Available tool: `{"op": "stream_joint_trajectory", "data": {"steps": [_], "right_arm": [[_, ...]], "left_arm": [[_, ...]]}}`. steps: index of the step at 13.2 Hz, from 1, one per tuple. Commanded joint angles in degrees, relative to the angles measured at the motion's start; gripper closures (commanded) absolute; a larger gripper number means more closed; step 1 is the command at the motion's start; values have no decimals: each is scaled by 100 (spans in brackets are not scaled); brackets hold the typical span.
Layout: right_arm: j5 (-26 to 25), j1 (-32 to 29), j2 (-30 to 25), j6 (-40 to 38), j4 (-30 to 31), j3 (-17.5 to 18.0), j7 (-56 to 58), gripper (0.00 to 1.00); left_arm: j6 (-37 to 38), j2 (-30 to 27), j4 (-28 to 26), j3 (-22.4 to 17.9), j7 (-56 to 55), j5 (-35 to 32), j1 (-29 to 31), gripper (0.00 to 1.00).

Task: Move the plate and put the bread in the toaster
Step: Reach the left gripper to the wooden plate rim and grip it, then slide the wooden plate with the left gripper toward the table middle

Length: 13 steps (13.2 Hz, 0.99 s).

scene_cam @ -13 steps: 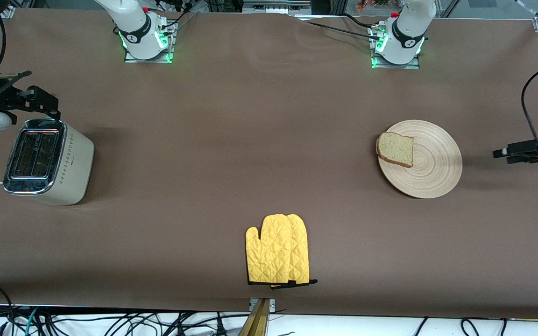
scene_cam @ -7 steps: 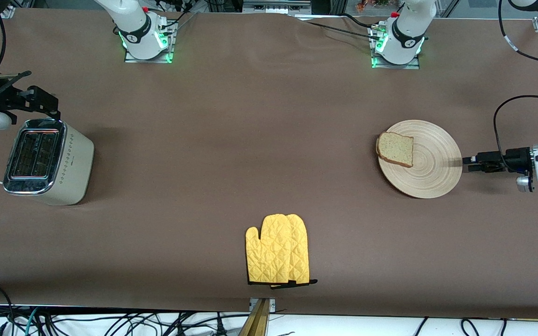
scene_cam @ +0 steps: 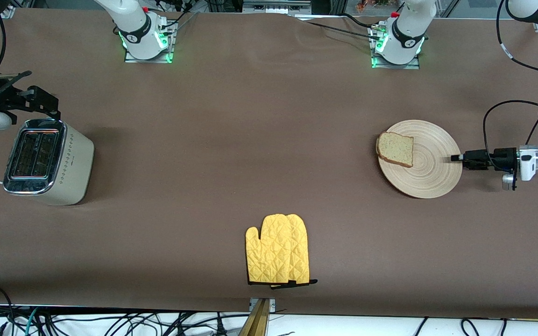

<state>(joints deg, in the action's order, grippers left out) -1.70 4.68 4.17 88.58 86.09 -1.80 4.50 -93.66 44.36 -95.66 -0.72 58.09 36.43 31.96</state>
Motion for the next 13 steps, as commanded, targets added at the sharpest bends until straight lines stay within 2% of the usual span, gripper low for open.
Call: {"op": "stream_joint_trajectory", "data": {"steps": [1, 2, 8, 10, 13], "right_arm": [[12, 6, 14, -60, -75, 13, -20, 0], [12, 15, 14, -60, -75, 13, -28, 0], [12, 15, 14, -60, -67, 13, -28, 0], [12, 15, 14, -60, -67, 13, -20, 0], [21, 15, 23, -51, -67, 13, -28, 0]], "left_arm": [[199, 284, 153, 37, 386, 302, 73, 93], [199, 293, 153, 37, 404, 303, 117, 100], [497, 249, 293, 107, 308, 321, 65, 100], [629, 223, 434, 440, -303, 347, 91, 100], [823, 231, 470, 984, -878, 1039, 13, 100]]}}
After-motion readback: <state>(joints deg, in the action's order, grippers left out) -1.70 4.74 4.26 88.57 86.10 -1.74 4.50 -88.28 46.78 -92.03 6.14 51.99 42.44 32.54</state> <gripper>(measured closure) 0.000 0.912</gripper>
